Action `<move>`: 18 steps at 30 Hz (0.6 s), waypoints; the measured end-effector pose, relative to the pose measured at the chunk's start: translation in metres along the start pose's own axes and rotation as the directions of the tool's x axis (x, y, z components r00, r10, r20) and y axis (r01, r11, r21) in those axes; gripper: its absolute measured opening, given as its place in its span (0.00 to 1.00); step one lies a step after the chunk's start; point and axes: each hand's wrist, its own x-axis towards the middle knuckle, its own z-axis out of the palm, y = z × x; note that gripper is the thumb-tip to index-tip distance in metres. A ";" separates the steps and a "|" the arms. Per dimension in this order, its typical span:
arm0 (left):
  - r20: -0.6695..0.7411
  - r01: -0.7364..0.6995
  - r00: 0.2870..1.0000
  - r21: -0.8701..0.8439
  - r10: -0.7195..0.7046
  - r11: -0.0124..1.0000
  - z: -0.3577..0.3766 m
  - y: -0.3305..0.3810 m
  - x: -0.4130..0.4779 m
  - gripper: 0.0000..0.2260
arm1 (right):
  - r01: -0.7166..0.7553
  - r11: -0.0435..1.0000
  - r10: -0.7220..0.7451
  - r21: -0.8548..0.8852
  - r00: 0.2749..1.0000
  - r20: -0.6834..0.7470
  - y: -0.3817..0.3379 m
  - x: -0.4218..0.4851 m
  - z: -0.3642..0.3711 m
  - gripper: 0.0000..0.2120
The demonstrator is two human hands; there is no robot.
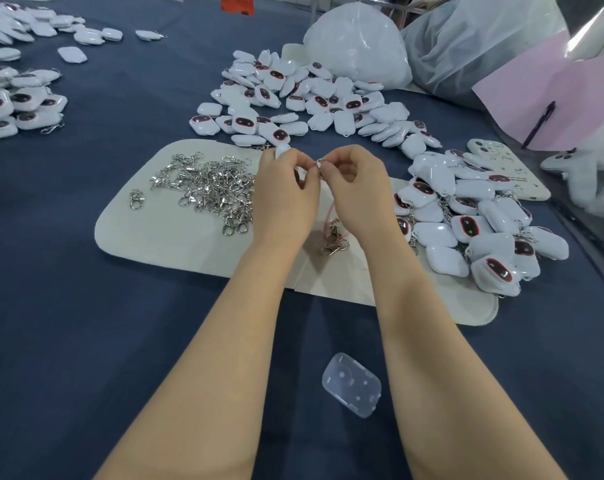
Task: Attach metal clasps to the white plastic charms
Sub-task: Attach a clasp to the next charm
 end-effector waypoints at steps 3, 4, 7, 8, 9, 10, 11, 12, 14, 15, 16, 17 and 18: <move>0.011 0.009 1.000 0.013 -0.009 1.000 0.000 0.001 0.000 0.05 | 0.049 0.997 -0.050 -0.067 0.999 -0.017 0.002 -0.001 0.003 0.05; 0.014 0.014 1.000 0.016 -0.014 1.000 0.000 0.001 0.000 0.05 | 0.056 0.996 -0.057 -0.072 0.998 -0.020 0.002 -0.001 0.003 0.05; 0.022 0.020 1.000 0.011 -0.020 1.000 0.001 0.001 0.000 0.05 | 0.075 0.994 -0.078 -0.085 0.997 -0.027 0.003 -0.002 0.004 0.05; 0.023 0.021 1.000 0.010 -0.021 1.000 0.001 0.001 0.000 0.05 | 0.082 0.992 -0.085 -0.093 0.996 -0.031 0.003 -0.002 0.004 0.05; 0.021 0.021 1.000 0.009 -0.022 1.000 0.001 0.001 0.001 0.05 | 0.086 0.991 -0.090 -0.098 0.995 -0.035 0.003 -0.002 0.003 0.05; 0.018 0.021 1.000 0.005 -0.021 1.000 0.001 0.000 0.001 0.05 | 0.085 0.992 -0.089 -0.097 0.995 -0.036 0.003 -0.002 0.003 0.04; 0.011 0.017 1.000 -0.001 -0.017 1.000 0.000 0.000 0.001 0.05 | 0.079 0.992 -0.082 -0.095 0.996 -0.030 0.003 -0.002 0.003 0.04; 0.001 0.013 1.000 -0.007 -0.013 1.000 0.000 -0.001 0.001 0.05 | 0.071 0.993 -0.074 -0.099 0.997 -0.020 0.003 -0.002 0.002 0.04; -0.018 0.010 1.000 -0.017 -0.010 1.000 0.000 -0.001 0.002 0.05 | 0.061 0.990 -0.060 -0.129 0.998 0.009 0.003 -0.001 0.001 0.03; -0.024 0.011 1.000 -0.019 -0.011 1.000 0.000 -0.002 0.001 0.05 | 0.058 0.989 -0.055 -0.139 0.998 0.021 0.003 -0.001 0.000 0.04; -0.028 0.012 1.000 -0.019 -0.012 1.000 0.001 -0.002 0.001 0.04 | 0.056 0.989 -0.052 -0.140 0.998 0.029 0.003 -0.001 0.000 0.04; -0.031 0.012 0.999 -0.017 -0.013 1.000 0.001 -0.003 0.001 0.04 | 0.054 0.989 -0.050 -0.136 0.998 0.035 0.002 -0.001 -0.001 0.05; -0.033 0.013 0.999 -0.016 -0.014 1.000 0.002 -0.003 0.001 0.04 | 0.051 0.990 -0.046 -0.134 0.998 0.041 0.002 -0.001 -0.001 0.05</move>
